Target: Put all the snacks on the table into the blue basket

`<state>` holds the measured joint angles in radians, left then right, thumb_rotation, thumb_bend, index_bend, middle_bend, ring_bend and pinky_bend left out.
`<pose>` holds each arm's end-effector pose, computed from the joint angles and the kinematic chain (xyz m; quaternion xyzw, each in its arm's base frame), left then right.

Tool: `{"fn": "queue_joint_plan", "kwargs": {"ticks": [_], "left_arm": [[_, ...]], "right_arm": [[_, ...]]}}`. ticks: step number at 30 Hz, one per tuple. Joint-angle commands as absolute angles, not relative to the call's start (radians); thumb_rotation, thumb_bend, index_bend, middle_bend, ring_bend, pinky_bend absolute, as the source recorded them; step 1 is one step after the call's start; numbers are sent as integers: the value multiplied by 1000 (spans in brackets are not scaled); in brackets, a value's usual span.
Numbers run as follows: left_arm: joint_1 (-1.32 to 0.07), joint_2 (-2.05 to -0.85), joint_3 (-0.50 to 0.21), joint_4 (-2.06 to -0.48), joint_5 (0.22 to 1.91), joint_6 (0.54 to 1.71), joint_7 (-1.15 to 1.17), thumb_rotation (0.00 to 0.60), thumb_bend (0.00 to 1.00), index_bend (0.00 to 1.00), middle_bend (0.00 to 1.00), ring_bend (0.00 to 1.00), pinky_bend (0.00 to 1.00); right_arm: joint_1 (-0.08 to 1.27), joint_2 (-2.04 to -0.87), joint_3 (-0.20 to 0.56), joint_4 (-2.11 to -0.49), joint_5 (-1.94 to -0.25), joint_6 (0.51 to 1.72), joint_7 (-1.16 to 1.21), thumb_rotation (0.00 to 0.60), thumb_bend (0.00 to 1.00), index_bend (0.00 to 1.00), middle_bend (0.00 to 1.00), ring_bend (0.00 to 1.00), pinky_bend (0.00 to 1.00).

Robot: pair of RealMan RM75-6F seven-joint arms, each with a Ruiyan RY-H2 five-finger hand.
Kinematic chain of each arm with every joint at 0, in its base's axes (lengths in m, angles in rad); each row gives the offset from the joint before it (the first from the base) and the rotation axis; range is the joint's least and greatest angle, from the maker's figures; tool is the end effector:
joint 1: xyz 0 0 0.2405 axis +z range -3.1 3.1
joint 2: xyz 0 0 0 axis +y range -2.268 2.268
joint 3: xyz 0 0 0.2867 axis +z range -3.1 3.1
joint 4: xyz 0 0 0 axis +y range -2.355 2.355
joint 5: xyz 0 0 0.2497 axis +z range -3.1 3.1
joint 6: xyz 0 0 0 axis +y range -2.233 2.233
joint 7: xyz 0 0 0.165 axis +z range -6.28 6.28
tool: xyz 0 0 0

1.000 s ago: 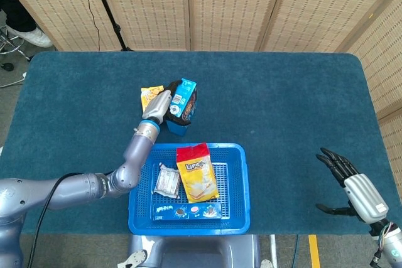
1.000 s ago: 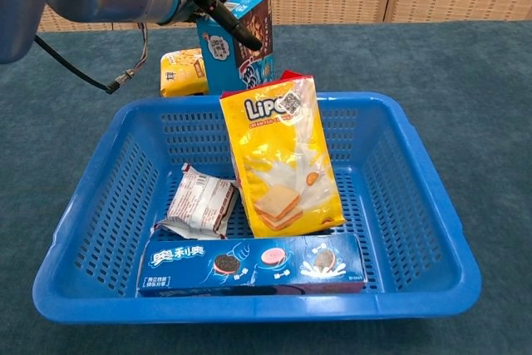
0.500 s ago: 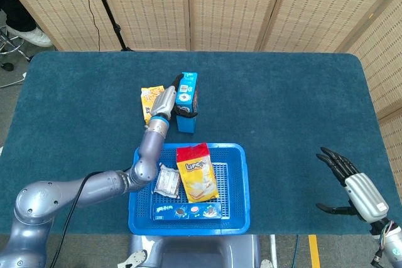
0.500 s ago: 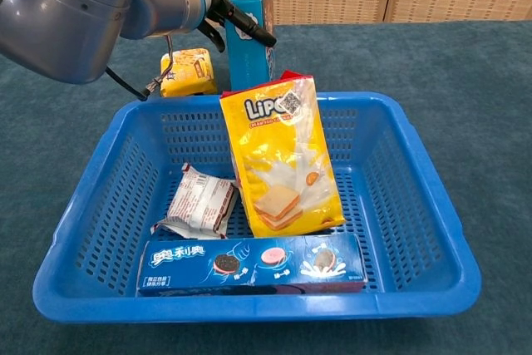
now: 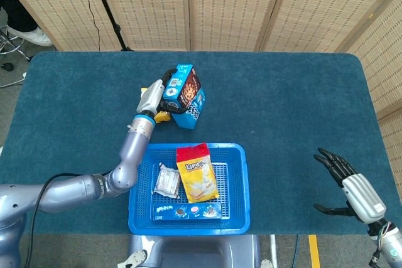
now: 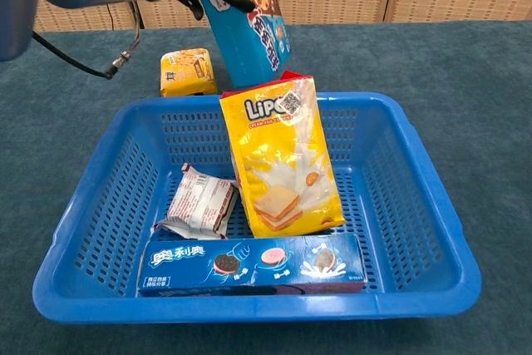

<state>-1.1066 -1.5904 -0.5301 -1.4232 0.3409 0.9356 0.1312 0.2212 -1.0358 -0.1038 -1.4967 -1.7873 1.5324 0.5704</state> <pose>-0.0230 0.4990 -0.0268 -0.4784 -0.6453 -0.4964 0.3293 -0.3335 -0.2118 0.1433 0.6446 -0.4528 0.4973 0.3635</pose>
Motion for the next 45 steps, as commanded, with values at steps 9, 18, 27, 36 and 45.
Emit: {"fn": "queue_joint_plan", "kwargs": {"ticks": [9, 18, 27, 36, 45], "left_arm": [[-854, -1211, -519, -1923, 815, 791, -28, 600, 389, 631, 566, 622, 712], [-659, -991, -488, -2057, 1502, 661, -483, 600, 383, 625, 566, 617, 712], [-775, -852, -213, -1969, 2101, 806, -1038, 600, 377, 625, 566, 617, 712], [-935, -1025, -51, -1755, 2145, 829, -1127, 600, 195, 123, 92, 101, 123], [-860, -1062, -112, -1716, 1939, 957, -839, 600, 0, 0, 0, 0, 0]], "right_arm": [[227, -1047, -104, -1519, -1799, 1510, 521, 600, 0, 0, 0, 0, 87], [226, -1052, -101, -1537, -1788, 1495, 488, 600, 0, 0, 0, 0, 87], [223, -1054, -96, -1545, -1773, 1487, 471, 600, 0, 0, 0, 0, 87], [229, -1056, -95, -1546, -1769, 1468, 470, 600, 0, 0, 0, 0, 87], [233, -1056, -93, -1540, -1766, 1459, 477, 600, 0, 0, 0, 0, 87]]}}
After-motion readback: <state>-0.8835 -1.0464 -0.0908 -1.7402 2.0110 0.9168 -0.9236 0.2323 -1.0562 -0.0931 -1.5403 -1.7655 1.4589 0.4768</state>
